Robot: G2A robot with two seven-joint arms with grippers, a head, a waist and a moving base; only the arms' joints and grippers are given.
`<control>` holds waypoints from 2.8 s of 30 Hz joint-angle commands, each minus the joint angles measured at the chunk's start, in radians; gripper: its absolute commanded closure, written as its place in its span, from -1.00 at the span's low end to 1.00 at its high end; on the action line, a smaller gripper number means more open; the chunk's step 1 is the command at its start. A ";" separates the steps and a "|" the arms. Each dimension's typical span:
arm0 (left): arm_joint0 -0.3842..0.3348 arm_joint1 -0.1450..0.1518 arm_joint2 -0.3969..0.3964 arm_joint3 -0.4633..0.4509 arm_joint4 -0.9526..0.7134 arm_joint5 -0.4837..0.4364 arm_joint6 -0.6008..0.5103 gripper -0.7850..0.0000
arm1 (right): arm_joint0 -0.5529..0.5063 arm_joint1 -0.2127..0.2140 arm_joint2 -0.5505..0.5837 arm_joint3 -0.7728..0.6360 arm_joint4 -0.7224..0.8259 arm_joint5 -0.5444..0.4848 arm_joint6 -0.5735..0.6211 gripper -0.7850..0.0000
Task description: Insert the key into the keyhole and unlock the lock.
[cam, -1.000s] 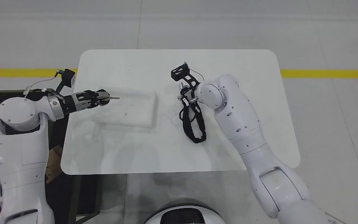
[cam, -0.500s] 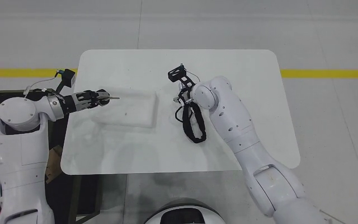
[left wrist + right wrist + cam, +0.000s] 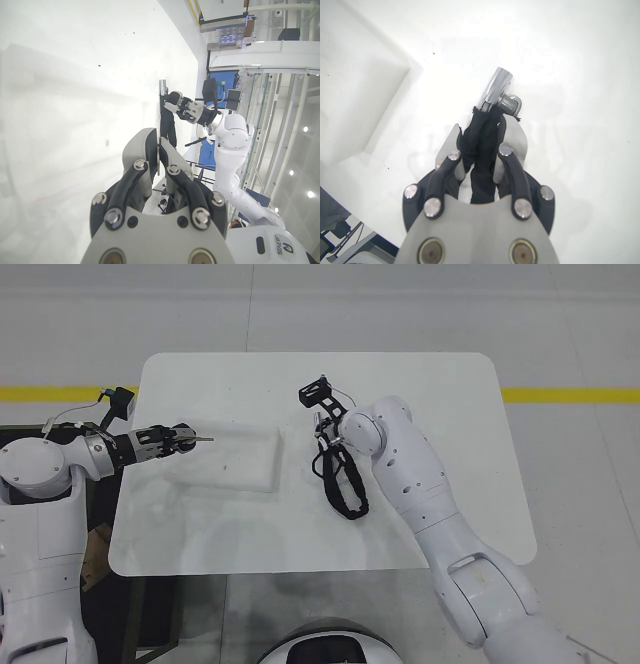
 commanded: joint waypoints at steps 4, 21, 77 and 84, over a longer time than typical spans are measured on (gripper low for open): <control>0.000 0.000 0.000 0.000 0.000 0.000 0.000 1.00 | -0.021 -0.006 0.025 -0.048 0.014 -0.020 0.037 0.20; 0.000 0.000 0.000 0.000 0.000 0.000 0.000 1.00 | 0.001 -0.050 0.020 0.066 -0.042 -0.001 -0.013 0.29; 0.000 0.000 0.000 0.000 0.000 0.000 0.000 1.00 | -0.205 -0.024 0.309 -0.354 0.236 0.009 0.119 1.00; 0.000 0.000 0.000 0.000 0.000 0.000 0.000 1.00 | -0.260 -0.011 0.445 -0.403 0.675 0.095 0.161 1.00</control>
